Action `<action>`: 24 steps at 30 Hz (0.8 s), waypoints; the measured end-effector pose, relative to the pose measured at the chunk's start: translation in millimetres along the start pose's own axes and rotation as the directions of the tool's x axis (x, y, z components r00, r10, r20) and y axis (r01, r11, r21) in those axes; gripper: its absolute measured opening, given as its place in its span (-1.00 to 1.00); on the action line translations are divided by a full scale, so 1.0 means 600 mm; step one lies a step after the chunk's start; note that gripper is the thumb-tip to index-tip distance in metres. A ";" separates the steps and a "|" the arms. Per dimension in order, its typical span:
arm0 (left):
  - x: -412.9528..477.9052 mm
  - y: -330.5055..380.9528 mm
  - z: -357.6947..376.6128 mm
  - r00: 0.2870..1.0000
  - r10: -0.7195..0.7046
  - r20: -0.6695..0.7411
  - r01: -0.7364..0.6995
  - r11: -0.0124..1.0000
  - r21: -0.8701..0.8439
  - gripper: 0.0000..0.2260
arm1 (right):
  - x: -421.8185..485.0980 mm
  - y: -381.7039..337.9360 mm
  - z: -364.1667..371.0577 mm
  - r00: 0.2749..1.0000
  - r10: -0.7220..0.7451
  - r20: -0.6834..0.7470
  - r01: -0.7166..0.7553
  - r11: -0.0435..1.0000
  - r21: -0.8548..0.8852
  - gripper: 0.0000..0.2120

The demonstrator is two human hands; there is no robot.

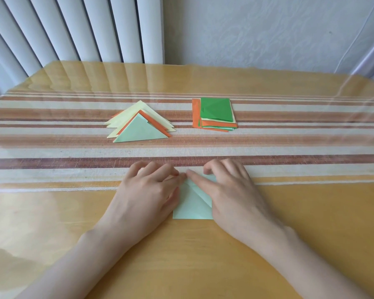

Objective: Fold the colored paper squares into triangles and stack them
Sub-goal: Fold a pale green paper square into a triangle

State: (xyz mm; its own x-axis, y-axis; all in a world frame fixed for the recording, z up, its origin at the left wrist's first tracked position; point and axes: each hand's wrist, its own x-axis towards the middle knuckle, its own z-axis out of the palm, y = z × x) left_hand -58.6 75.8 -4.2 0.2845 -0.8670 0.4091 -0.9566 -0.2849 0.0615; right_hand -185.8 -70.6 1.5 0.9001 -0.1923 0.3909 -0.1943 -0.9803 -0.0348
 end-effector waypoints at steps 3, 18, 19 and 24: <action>-0.002 0.005 -0.001 1.000 -0.030 0.007 0.030 1.000 0.003 -0.67 | 0.000 -0.006 0.002 0.999 0.014 -0.040 -0.016 0.998 -0.053 -0.39; 0.001 0.005 -0.003 0.993 -0.115 0.036 0.119 0.976 -0.183 -0.66 | -0.010 0.020 -0.014 0.985 0.118 -0.124 -0.135 0.980 -0.146 -0.66; 0.002 0.004 -0.001 0.992 -0.122 0.030 0.126 0.973 -0.192 -0.67 | -0.010 0.024 -0.016 0.980 0.134 -0.150 -0.153 0.980 -0.126 -0.63; 0.014 0.000 0.014 0.983 -0.182 0.009 0.178 0.949 -0.260 -0.69 | -0.004 0.020 -0.031 0.944 0.329 -0.018 -0.278 0.826 0.490 -0.56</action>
State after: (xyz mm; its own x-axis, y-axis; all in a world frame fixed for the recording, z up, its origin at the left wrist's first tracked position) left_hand -55.6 65.0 -8.1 0.4544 -0.8044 0.3828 -0.8737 -0.3186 0.3675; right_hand -197.5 -81.2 17.1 0.7791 -0.5030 0.3740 -0.2199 -0.7781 -0.5884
